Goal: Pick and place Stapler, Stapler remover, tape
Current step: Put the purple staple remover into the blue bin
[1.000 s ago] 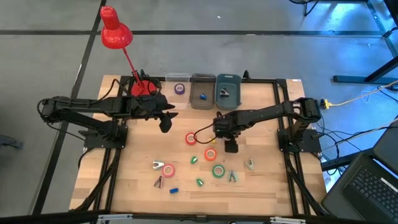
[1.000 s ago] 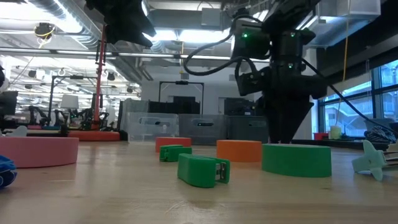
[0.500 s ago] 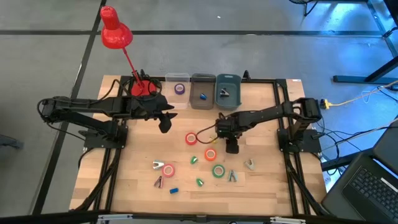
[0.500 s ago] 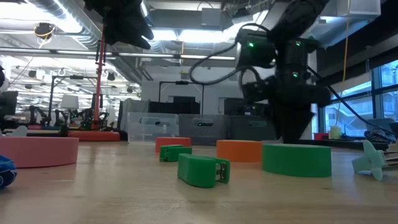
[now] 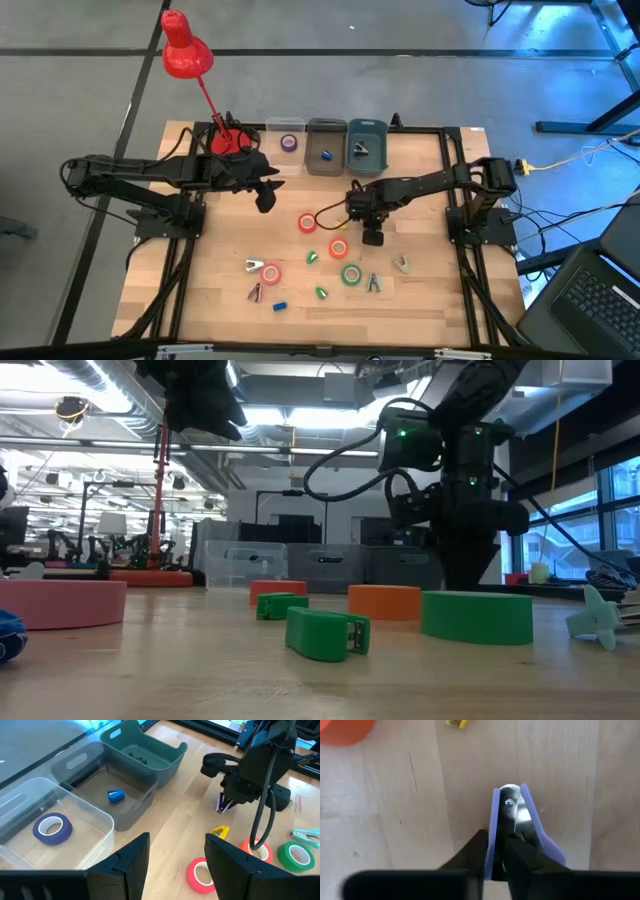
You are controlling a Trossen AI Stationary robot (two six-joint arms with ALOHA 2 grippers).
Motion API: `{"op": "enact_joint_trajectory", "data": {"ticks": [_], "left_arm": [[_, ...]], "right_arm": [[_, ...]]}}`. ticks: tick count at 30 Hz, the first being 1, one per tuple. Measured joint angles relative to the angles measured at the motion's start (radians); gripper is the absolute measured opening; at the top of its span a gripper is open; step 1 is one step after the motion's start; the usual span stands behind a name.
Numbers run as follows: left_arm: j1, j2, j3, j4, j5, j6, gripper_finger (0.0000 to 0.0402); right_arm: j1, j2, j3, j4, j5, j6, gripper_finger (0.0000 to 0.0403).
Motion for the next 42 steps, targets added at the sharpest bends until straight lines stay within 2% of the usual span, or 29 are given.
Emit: {"op": "enact_joint_trajectory", "data": {"ticks": [5, 10, 15, 19, 22, 27, 33, 35, 42], "left_arm": [[0.000, 0.000, 0.000, 0.000, -0.004, 0.000, 0.0180], [0.000, 0.000, 0.000, 0.000, -0.004, -0.003, 0.0180], [0.000, 0.000, 0.000, 0.001, -0.030, -0.003, 0.0180], [0.000, 0.000, 0.000, 0.020, -0.068, -0.027, 0.0180], [0.000, 0.000, 0.000, 0.059, -0.079, -0.027, 0.0180], [0.001, 0.000, 0.000, 0.114, -0.105, -0.008, 0.0180], [0.001, 0.000, 0.000, 0.130, -0.111, -0.001, 0.0180], [0.001, 0.000, 0.000, 0.129, -0.112, 0.001, 0.0180], [0.001, 0.000, 0.000, 0.128, -0.136, 0.035, 0.0180]], "right_arm": [[0.000, -0.020, -0.002, -0.010, -0.006, 0.007, 0.0034], [-0.024, -0.114, 0.002, -0.085, -0.013, -0.001, 0.0034], [-0.128, -0.247, 0.062, -0.224, 0.020, -0.016, 0.0034], [-0.246, -0.336, 0.137, -0.259, 0.020, -0.072, 0.0034], [-0.351, -0.355, 0.232, -0.259, 0.025, -0.144, 0.0034], [-0.524, -0.276, 0.403, -0.288, 0.011, -0.266, 0.0034], [-0.683, -0.069, 0.582, -0.406, -0.143, -0.324, 0.0034], [-0.710, 0.008, 0.628, -0.440, -0.179, -0.346, 0.0034], [-0.759, 0.227, 0.735, -0.470, -0.164, -0.443, 0.0034]]}}
